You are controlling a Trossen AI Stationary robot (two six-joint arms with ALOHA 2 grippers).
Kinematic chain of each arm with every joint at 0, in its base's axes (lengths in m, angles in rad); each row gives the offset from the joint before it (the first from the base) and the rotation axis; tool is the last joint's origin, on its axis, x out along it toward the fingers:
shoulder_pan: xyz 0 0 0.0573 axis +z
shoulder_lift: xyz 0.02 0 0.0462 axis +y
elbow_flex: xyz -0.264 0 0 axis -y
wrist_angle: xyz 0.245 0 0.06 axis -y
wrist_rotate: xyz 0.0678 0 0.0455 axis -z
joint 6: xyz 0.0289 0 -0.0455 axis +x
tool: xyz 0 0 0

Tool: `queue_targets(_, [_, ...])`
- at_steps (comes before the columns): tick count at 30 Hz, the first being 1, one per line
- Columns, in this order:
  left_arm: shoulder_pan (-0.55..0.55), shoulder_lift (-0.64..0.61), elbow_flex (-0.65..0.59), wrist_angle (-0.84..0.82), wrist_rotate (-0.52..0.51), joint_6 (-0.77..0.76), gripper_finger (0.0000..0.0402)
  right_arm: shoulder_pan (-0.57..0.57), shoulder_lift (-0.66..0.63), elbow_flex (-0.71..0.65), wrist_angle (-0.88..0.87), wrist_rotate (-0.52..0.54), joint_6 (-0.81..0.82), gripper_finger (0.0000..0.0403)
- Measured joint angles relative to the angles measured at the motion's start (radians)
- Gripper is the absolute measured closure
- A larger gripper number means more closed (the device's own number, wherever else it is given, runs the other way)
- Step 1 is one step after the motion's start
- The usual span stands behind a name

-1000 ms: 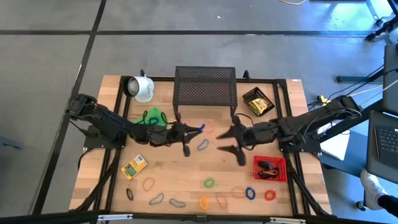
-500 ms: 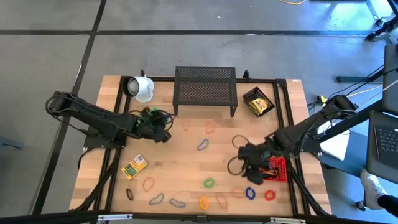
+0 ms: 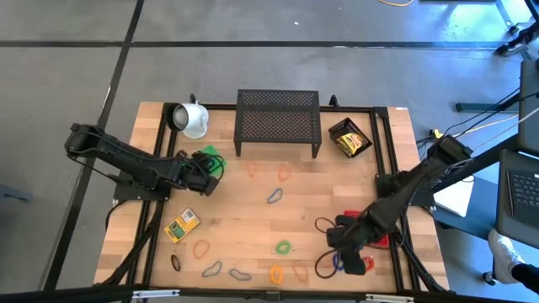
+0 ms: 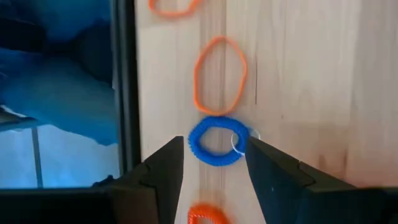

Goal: Pick & Place Office Desk Supplies
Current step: Put the top blue spring keychain into the green bin, then put the blue spring keychain into the green bin

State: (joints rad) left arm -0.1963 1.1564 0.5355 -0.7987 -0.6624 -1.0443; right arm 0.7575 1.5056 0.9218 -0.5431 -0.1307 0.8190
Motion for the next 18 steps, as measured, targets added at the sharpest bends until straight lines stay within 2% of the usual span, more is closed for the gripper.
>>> queue_targets(5, [0.000,0.000,-0.008,0.003,0.039,-0.019,0.0368,0.032,0.067,0.000,0.021,0.015,0.093,0.0230])
queue_targets(10, [-0.001,0.000,-0.008,0.005,0.045,-0.019,0.0329,0.051,0.137,0.000,0.036,0.007,0.142,0.0217])
queue_targets(14, [-0.001,0.000,-0.007,0.007,0.046,-0.017,0.0298,0.059,0.177,0.000,0.045,0.014,0.077,0.0201])
queue_targets(18, [-0.001,0.000,0.019,0.006,0.069,0.021,0.0279,0.075,0.201,0.000,0.041,0.075,-0.049,0.0194])
